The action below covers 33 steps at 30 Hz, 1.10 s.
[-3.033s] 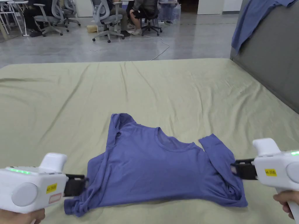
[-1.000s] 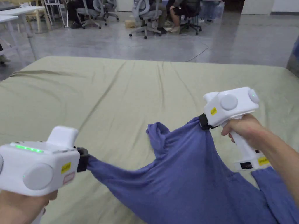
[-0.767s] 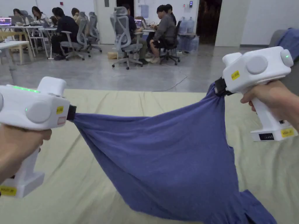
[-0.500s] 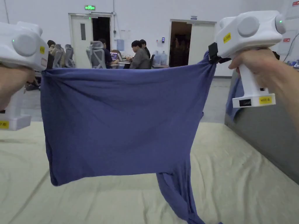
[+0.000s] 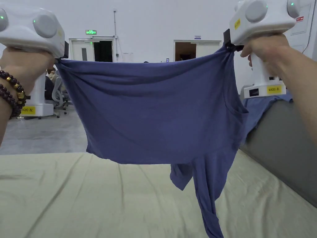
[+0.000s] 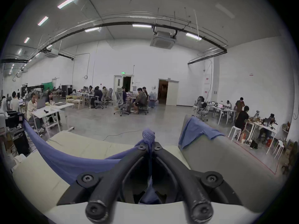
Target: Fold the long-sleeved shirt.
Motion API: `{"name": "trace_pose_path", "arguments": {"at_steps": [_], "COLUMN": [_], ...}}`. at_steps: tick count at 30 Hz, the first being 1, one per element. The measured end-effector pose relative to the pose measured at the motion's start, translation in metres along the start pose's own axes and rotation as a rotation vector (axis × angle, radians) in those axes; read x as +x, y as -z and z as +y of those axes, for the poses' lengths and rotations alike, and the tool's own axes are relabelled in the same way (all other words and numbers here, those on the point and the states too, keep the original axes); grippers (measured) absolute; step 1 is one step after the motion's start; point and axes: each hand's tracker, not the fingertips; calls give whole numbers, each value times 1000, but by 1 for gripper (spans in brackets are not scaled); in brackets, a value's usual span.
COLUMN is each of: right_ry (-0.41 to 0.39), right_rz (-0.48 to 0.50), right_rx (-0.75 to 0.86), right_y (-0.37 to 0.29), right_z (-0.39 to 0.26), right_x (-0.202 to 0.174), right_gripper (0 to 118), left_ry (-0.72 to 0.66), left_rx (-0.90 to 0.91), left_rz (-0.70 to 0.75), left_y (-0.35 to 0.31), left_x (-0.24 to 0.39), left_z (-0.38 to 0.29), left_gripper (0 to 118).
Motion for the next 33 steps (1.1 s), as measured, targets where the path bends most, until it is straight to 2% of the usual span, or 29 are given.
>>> {"name": "trace_pose_path", "arguments": {"at_steps": [3, 11, 16, 20, 23, 26, 29, 33], "right_ry": [19, 58, 60, 11, -30, -75, -108, -211], "right_rz": [35, 106, 138, 199, 284, 314, 364, 479], "right_rx": [-80, -306, -342, -319, -301, -324, -415, -685], "right_y": [21, 76, 70, 24, -36, -101, -152, -196], "right_z": [-47, -214, -253, -257, -273, -310, -361, -446], "right_x": [0, -23, -31, -28, -23, -17, -12, -8], "right_gripper": [0, 0, 0, 0, 0, 0, 0, 0], "left_ry": [6, 4, 24, 46, 54, 88, 137, 101], "left_rx": [-62, -308, -346, -312, -290, -334, -450, -684], "left_rz": [-4, -49, -59, -78, -112, -165, -186, -283], "left_y": [13, 51, 40, -5, -57, -111, -156, -210], "left_x": [2, 15, 20, 10, -5, -19, -33, -54], "left_z": [-37, -188, -230, -237, -254, -292, -348, -429], "left_gripper": [8, 8, 8, 8, 8, 8, 8, 8]}}
